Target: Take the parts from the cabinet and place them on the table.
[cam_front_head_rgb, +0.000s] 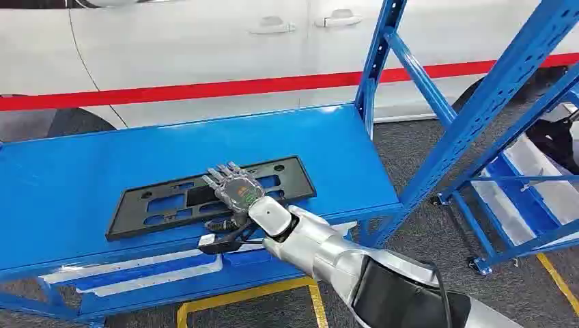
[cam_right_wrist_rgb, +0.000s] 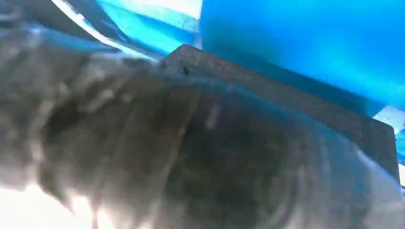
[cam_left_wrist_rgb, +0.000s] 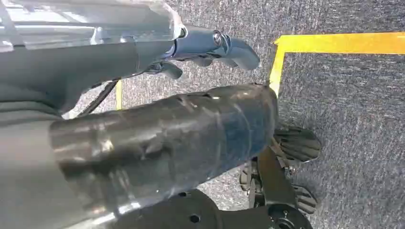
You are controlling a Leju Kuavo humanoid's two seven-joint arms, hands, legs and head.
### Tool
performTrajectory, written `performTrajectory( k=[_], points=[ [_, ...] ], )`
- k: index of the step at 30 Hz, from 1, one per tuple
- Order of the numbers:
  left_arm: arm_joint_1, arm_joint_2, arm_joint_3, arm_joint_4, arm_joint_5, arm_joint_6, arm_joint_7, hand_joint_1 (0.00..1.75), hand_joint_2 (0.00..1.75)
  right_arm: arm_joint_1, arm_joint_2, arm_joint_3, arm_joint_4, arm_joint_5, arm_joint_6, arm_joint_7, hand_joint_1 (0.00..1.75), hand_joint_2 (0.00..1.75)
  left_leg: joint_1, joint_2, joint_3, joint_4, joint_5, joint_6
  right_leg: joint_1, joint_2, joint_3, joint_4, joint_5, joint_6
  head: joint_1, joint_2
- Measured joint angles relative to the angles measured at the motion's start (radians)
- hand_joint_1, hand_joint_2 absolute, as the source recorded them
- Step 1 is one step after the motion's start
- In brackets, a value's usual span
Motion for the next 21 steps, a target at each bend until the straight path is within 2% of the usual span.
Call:
performTrajectory(
  k=[1,2,6,7,8,12,13,14,21],
  points=[
    [0.0,0.0,0.0,0.0,0.0,0.0,0.0,0.0,0.0,0.0,0.0,0.0,0.0,0.001,0.0,0.0,0.0,0.0,0.0,0.0,0.0,0.0,0.0,0.0,0.0,0.0,0.0,0.0,0.0,0.0,0.0,0.0],
    [0.0,0.0,0.0,0.0,-0.001,0.0,0.0,0.0,0.0,0.001,0.0,0.0,0.0,0.001,-0.001,0.0,0.0,1.75,0.0,0.0,0.0,0.0,0.0,0.0,0.0,0.0,0.0,0.0,0.0,0.0,0.0,0.0],
    [0.0,0.0,0.0,0.0,-0.009,0.0,0.0,0.0,0.0,0.006,0.0,-0.006,0.0,0.0,-0.013,-0.006,0.0,1.75,0.0,0.0,0.0,0.0,0.0,0.0,0.0,0.0,0.0,0.0,0.0,0.0,0.0,0.0],
    [0.0,0.0,0.0,0.0,-0.01,0.0,0.0,0.0,0.0,0.008,0.0,-0.008,0.0,0.0,-0.014,-0.006,0.0,0.0,0.0,0.0,0.0,0.0,0.0,0.0,0.0,0.0,0.0,0.0,0.0,0.0,0.0,0.0],
    [0.0,0.0,0.0,0.0,-0.012,0.0,0.0,0.0,0.0,0.009,0.0,-0.008,0.0,0.0,-0.015,-0.006,0.0,1.75,0.0,0.0,0.0,0.0,0.0,0.0,0.0,0.0,0.0,0.0,0.0,0.0,0.0,0.0],
    [0.0,0.0,0.0,0.0,-0.019,-0.001,-0.003,0.0,0.0,0.011,0.0,-0.014,-0.001,0.002,-0.018,-0.006,0.0,1.75,0.0,0.0,0.0,0.0,0.0,0.0,0.0,0.0,0.0,0.0,0.0,0.0,0.0,0.0],
    [0.0,0.0,0.0,0.0,-0.021,-0.002,-0.003,0.0,0.0,0.011,0.0,-0.016,-0.001,0.008,-0.018,-0.007,0.47,1.75,0.0,0.0,0.0,0.0,0.0,0.0,0.0,0.0,0.0,0.0,0.0,0.0,0.0,0.0],
    [0.0,0.0,0.0,0.0,-0.023,-0.002,-0.004,0.0,0.0,0.012,-0.001,-0.016,-0.001,0.015,-0.021,-0.007,1.75,1.75,0.0,0.0,0.0,0.0,0.0,0.0,0.0,0.0,0.0,0.0,0.0,0.0,0.0,0.0],
    [0.0,0.0,0.003,0.0,-0.037,-0.003,-0.003,0.0,0.0,0.016,-0.008,-0.018,-0.003,0.03,-0.028,-0.014,1.75,1.75,0.0,0.0,0.0,0.0,0.0,0.0,0.0,0.0,0.0,0.0,0.0,0.0,0.0,0.0]
  ],
)
